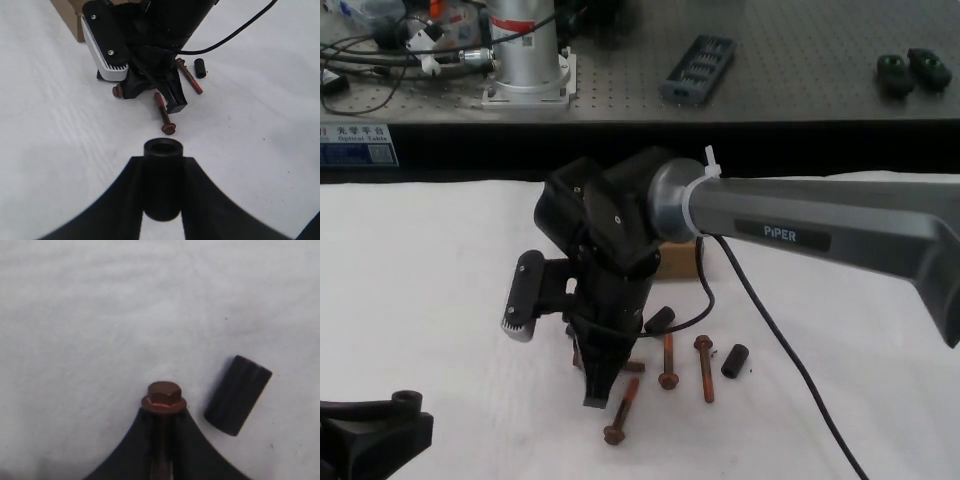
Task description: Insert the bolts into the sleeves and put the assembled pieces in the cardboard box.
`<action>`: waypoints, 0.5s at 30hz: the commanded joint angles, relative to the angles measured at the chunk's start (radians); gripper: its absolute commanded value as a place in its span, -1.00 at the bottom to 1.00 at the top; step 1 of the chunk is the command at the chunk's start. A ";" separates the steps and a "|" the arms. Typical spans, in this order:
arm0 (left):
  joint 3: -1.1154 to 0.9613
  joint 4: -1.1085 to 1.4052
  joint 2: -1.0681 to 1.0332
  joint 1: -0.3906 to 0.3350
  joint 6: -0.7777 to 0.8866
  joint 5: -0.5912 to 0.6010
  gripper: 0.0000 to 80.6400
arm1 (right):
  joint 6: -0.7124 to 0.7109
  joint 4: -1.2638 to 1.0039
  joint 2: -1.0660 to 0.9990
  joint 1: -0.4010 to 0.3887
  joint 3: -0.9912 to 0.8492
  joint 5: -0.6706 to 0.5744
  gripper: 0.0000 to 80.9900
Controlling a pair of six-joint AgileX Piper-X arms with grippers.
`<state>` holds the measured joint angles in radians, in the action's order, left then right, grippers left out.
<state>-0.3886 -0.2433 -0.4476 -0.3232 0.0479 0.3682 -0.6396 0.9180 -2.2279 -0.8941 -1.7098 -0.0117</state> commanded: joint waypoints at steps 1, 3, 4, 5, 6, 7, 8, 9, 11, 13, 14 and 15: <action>-0.004 0.007 0.010 0.001 0.006 0.011 -0.98 | 0.122 -0.009 0.001 -0.003 -0.005 -0.007 -0.91; -0.004 0.006 0.010 0.001 0.004 0.003 -0.98 | 0.219 -0.009 0.027 -0.004 -0.004 -0.042 -0.91; -0.004 0.006 0.010 0.001 0.004 0.003 -0.98 | 0.252 -0.004 0.042 -0.004 -0.002 -0.070 -0.90; -0.004 0.006 0.010 0.001 0.004 0.003 -0.98 | 0.277 -0.003 0.062 -0.004 -0.003 -0.076 -0.90; -0.004 0.006 0.010 0.001 0.004 0.003 -0.98 | 0.303 -0.003 0.084 -0.004 -0.003 -0.074 -0.90; -0.004 0.006 0.010 0.001 0.004 0.003 -0.98 | 0.319 -0.007 0.103 -0.004 -0.003 -0.072 -0.90; -0.004 0.006 0.010 0.001 0.009 0.003 -0.98 | 0.340 -0.013 0.135 -0.004 -0.003 -0.069 -0.90; -0.004 0.010 0.010 0.001 0.020 0.006 -0.98 | 0.357 -0.017 0.157 -0.002 -0.003 -0.069 -0.90; -0.004 0.021 0.010 0.001 0.020 0.045 -0.98 | 0.387 -0.018 0.212 -0.002 -0.003 -0.069 -0.90; -0.004 0.051 0.010 0.001 0.020 0.113 -0.98 | 0.407 -0.018 0.259 -0.002 -0.002 -0.067 -0.90; -0.004 0.075 0.010 0.001 0.020 0.154 -0.98 | 0.425 -0.018 0.283 -0.002 -0.002 -0.066 -0.90; -0.004 0.097 0.007 0.001 0.020 0.180 -0.98 | 0.439 -0.018 0.307 -0.002 -0.002 -0.066 -0.90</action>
<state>-0.3886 -0.2224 -0.4476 -0.3232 0.0553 0.4423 -0.2340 0.9050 -1.9798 -0.8968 -1.7041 -0.0646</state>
